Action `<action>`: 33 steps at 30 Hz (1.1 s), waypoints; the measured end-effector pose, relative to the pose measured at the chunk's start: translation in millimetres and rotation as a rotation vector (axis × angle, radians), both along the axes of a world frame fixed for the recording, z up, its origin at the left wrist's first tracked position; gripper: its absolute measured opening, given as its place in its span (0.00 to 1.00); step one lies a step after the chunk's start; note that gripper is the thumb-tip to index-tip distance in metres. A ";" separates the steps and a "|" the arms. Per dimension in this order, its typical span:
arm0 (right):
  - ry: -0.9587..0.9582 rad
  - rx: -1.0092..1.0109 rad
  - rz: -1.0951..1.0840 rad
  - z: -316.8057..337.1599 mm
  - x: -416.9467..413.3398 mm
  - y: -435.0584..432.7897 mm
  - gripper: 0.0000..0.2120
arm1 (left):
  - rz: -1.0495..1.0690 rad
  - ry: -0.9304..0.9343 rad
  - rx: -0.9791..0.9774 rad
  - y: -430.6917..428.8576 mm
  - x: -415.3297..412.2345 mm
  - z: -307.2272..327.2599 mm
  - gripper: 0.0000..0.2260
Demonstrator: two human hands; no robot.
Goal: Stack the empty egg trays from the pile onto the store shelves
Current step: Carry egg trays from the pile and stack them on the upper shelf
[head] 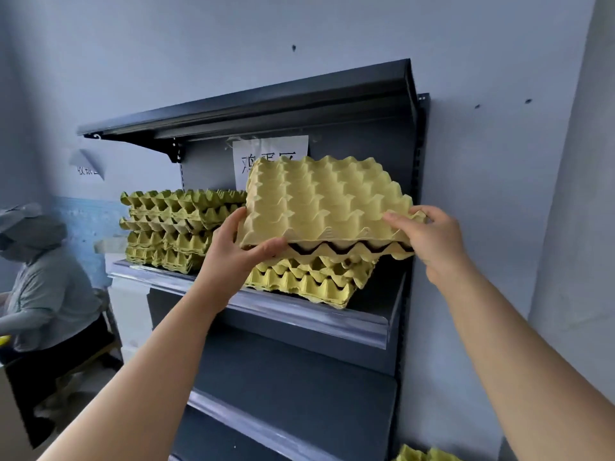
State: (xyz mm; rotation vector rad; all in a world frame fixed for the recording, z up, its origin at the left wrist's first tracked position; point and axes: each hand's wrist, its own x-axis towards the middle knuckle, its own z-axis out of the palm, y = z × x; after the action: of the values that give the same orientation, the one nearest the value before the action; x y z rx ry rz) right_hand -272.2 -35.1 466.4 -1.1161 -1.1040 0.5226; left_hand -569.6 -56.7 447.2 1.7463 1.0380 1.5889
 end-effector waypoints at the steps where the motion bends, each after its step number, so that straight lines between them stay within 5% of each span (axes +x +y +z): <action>1: -0.018 0.002 -0.018 2.4 -7.5 4.3 0.26 | -0.013 -0.004 0.012 7.1 -5.5 1.3 0.47; 6: -0.164 0.004 -0.037 10.7 -32.0 27.4 0.32 | -0.077 -0.092 0.014 47.2 -23.5 8.1 0.24; 13: -0.339 -0.014 -0.059 17.1 -44.4 57.2 0.44 | -0.049 -0.192 -0.051 118.7 -41.2 15.6 0.38; 33: -0.550 -0.215 -0.315 4.2 -92.3 94.1 0.48 | -0.234 -0.117 -0.212 241.1 -73.8 -5.2 0.29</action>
State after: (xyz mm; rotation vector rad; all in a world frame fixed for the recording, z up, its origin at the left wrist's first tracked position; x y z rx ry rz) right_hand -364.5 59.0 470.7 -1.6492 -1.3242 0.0801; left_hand -643.5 184.4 442.0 1.5513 0.8762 1.3656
